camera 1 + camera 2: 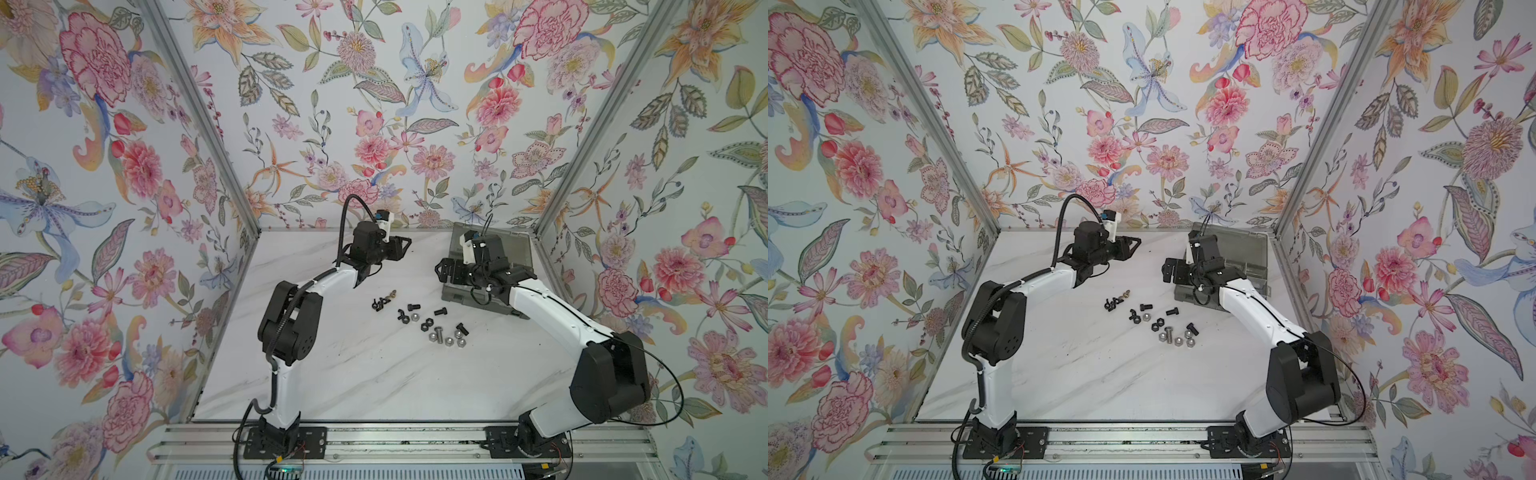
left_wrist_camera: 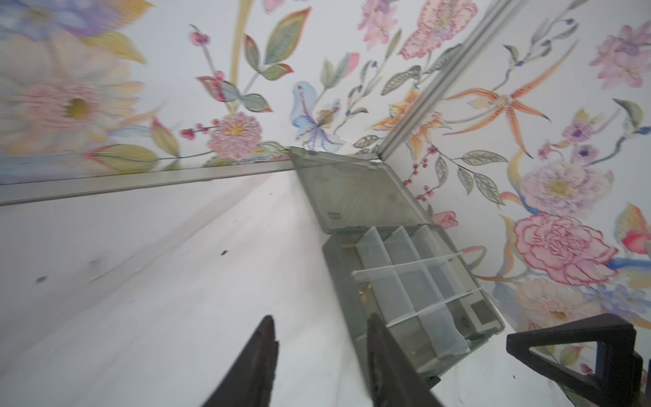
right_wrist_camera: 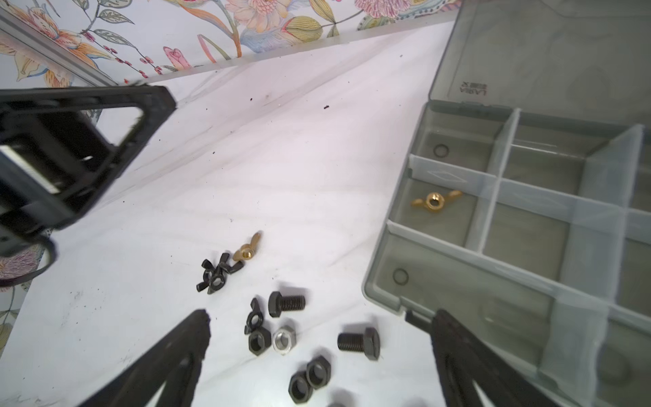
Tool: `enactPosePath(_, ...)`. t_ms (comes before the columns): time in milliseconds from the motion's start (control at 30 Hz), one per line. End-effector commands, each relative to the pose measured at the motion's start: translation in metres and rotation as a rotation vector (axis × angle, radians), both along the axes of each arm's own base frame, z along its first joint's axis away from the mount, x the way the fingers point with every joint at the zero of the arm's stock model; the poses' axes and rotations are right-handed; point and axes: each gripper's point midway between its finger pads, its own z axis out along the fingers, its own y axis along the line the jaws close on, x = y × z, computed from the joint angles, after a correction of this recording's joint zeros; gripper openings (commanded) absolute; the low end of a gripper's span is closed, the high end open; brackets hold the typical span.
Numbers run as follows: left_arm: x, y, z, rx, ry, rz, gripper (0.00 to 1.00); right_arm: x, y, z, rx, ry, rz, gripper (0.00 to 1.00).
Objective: Sort the screws and nuts into containers
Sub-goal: Rotate the nut at the top-center of the table.
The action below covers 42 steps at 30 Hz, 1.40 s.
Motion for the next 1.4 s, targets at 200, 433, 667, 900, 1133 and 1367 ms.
enactPosePath(200, -0.051, 0.062, -0.093, 0.222, 0.254, 0.135, 0.99, 0.012, 0.088, -0.058, -0.046, 0.188, 0.077, 0.99)
enactPosePath(433, -0.062, 0.103, -0.107, 0.209, 0.316, 0.274, 0.99, 0.015, 0.127, -0.097, -0.116, 0.268, 0.098, 1.0)
enactPosePath(667, -0.07, 0.17, -0.109, 0.198, 0.347, 0.436, 0.99, 0.017, 0.128, -0.12, -0.169, 0.299, 0.081, 0.97)
enactPosePath(900, -0.073, 0.19, -0.113, 0.259, 0.363, 0.472, 0.99, 0.011, 0.136, -0.135, -0.245, 0.312, 0.093, 0.93)
enactPosePath(1133, -0.073, 0.185, -0.115, 0.235, 0.365, 0.453, 0.99, 0.01, 0.143, -0.148, -0.375, 0.292, 0.106, 0.93)
enactPosePath(1367, -0.074, 0.187, -0.113, 0.244, 0.356, 0.456, 0.99, 0.009, 0.131, -0.162, -0.474, 0.293, 0.084, 0.93)
